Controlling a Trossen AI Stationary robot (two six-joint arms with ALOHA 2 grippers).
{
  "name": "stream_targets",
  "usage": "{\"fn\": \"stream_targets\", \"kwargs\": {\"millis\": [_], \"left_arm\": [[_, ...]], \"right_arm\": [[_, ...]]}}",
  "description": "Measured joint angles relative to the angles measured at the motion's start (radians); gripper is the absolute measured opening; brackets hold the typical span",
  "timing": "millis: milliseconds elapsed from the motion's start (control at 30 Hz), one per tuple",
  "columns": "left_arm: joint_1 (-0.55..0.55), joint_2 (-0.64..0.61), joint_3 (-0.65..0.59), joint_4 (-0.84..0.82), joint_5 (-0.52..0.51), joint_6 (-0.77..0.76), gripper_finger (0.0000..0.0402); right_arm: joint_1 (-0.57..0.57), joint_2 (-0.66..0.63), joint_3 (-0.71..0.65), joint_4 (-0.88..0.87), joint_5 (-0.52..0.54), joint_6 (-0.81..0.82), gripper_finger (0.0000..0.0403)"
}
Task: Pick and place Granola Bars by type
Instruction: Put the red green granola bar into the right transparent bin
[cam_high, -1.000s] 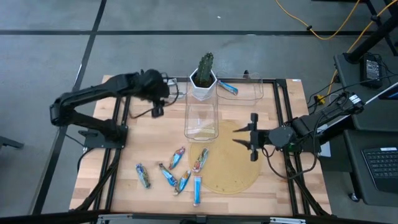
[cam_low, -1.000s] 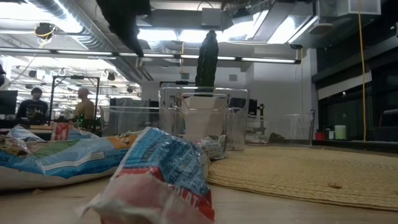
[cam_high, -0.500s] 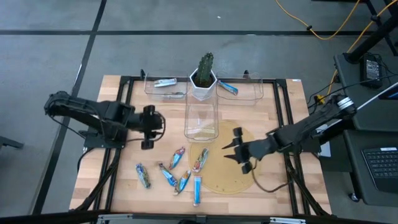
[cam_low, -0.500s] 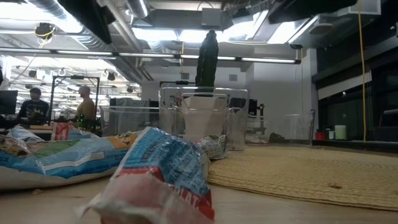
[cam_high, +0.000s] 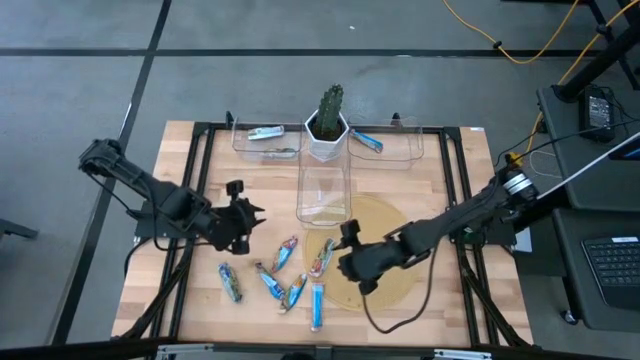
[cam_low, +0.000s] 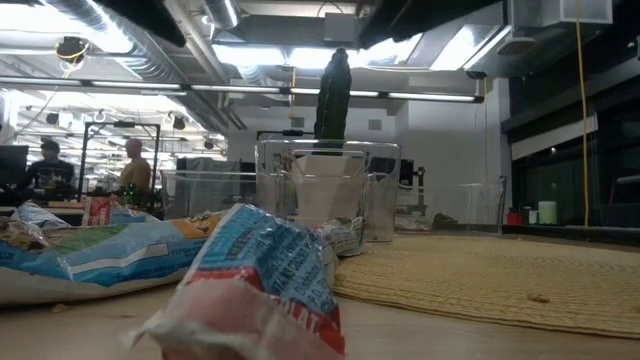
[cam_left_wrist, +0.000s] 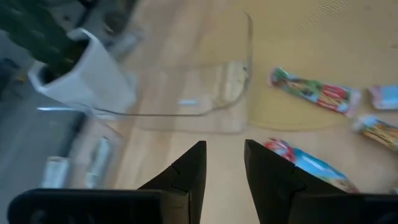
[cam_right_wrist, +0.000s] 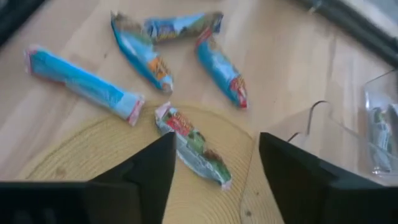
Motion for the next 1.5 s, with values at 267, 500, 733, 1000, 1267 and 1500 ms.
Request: {"fn": "stream_targets", "kwargs": {"millis": [267,500,733,1000,1267,1500], "left_arm": [[-0.009,0.004,0.0,0.039,-0.222,-0.007,0.01],[-0.005,0.047,0.0,0.046,-0.294,-0.031,0.01],[-0.005,0.117,0.0,0.046,-0.285,-0.043,0.01],[-0.005,0.167,0.0,0.045,-0.317,-0.06,0.0102],[-0.005,0.175,0.0,0.045,-0.324,-0.079,0.0102],[-0.005,0.175,0.0,0.045,-0.328,-0.093,0.0102]], "right_arm": [[-0.02,0.107,0.06,-0.118,-0.139,-0.111,0.0282],[-0.077,0.165,0.059,-0.152,-0.181,-0.194,0.0283],[-0.132,0.207,0.06,-0.138,-0.211,-0.264,0.0283],[-0.161,0.25,0.06,-0.055,-0.273,-0.345,0.0283],[-0.181,0.267,0.059,0.0,-0.281,-0.424,0.0283],[-0.205,0.267,0.059,0.067,-0.309,-0.464,0.0283]]}}
